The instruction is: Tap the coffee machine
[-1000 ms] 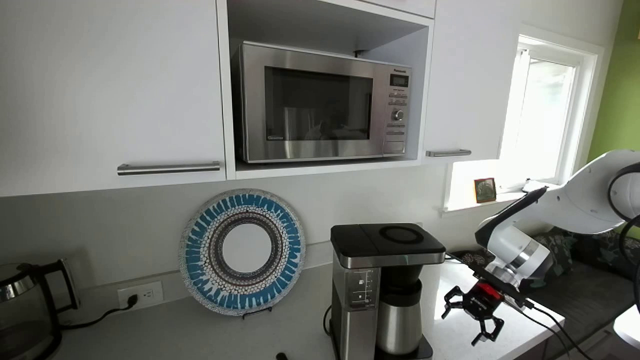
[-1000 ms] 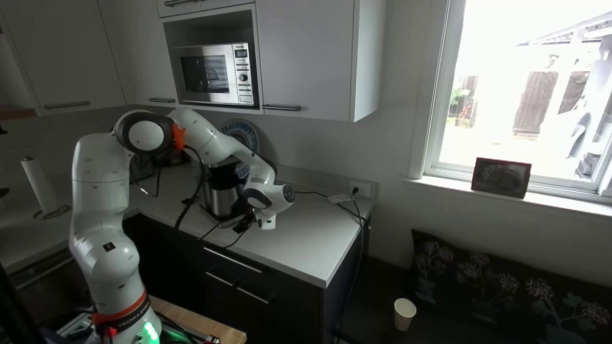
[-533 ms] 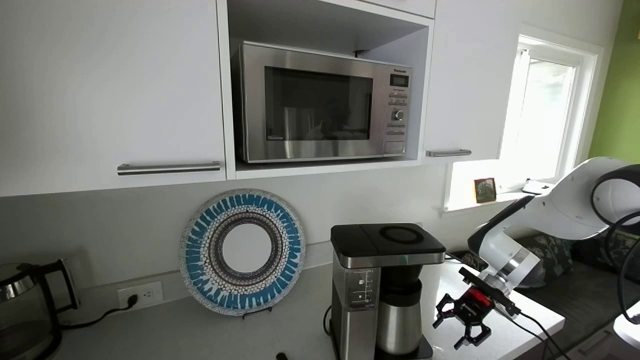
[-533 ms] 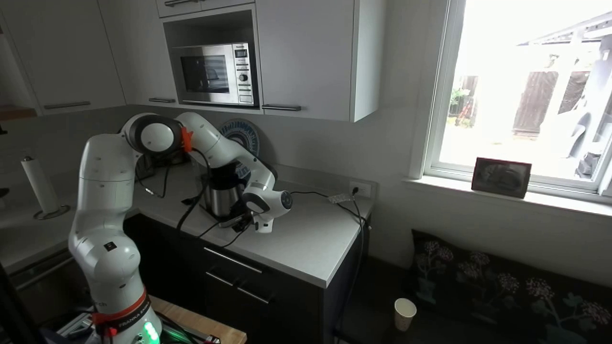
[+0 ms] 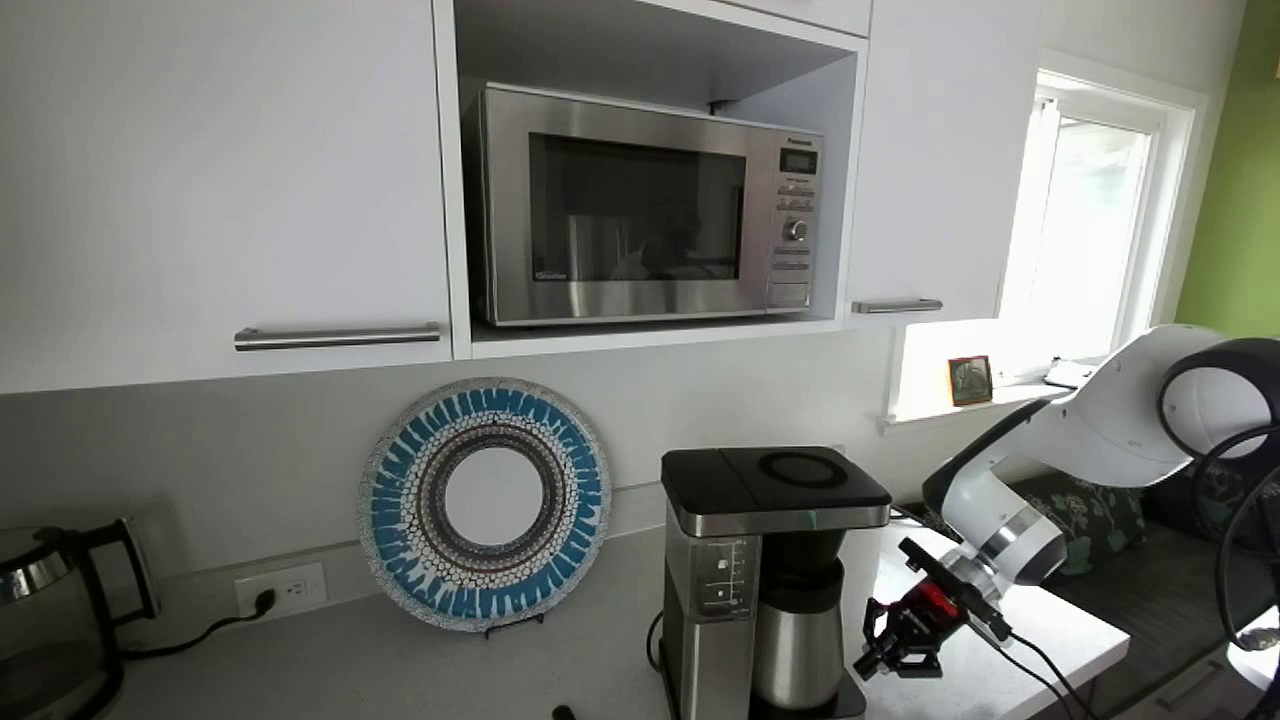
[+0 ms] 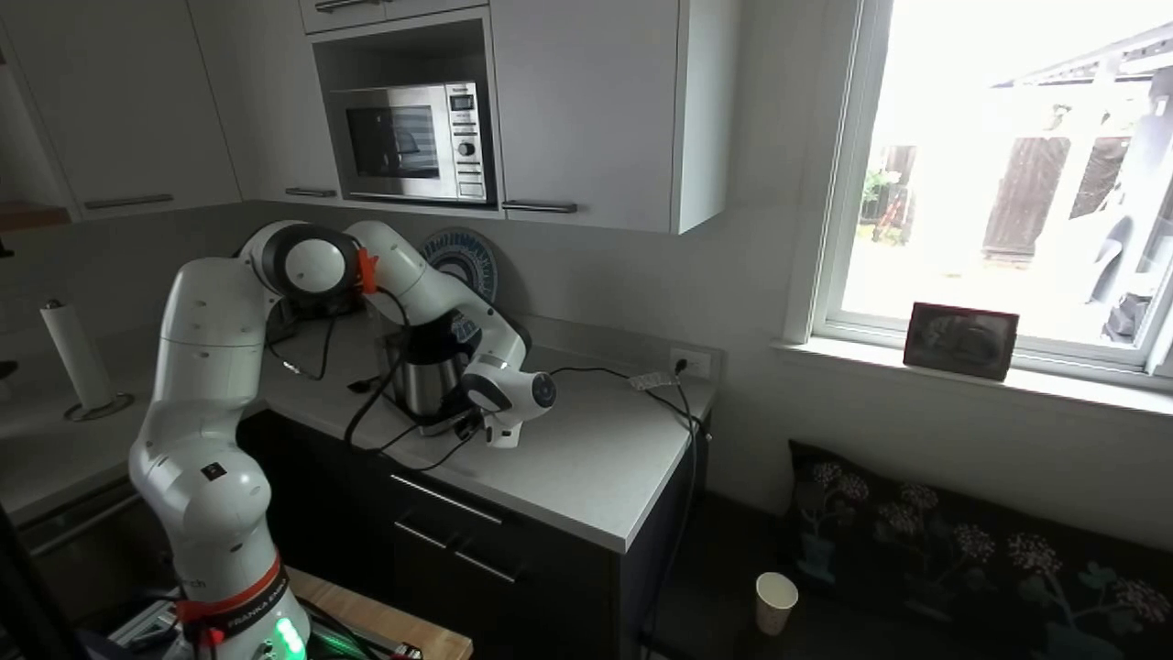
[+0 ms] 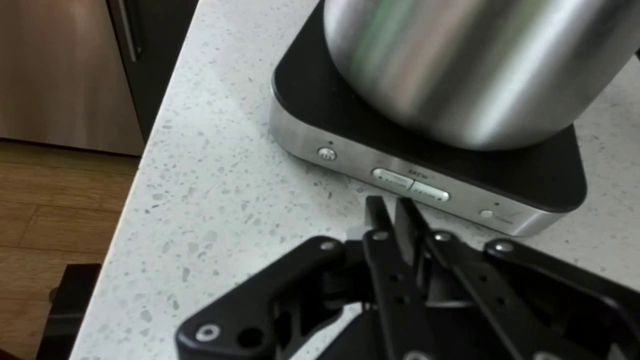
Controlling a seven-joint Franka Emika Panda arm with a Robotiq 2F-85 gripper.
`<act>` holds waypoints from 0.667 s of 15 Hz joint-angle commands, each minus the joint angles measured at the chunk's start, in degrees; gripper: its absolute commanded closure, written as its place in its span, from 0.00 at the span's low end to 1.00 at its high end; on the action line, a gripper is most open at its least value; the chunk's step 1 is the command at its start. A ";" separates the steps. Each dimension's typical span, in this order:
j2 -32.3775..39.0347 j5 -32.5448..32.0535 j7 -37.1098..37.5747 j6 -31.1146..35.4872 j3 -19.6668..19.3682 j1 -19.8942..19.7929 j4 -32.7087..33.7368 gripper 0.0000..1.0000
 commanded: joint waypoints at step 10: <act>2.08 4.02 2.14 3.56 0.84 1.96 0.72 1.00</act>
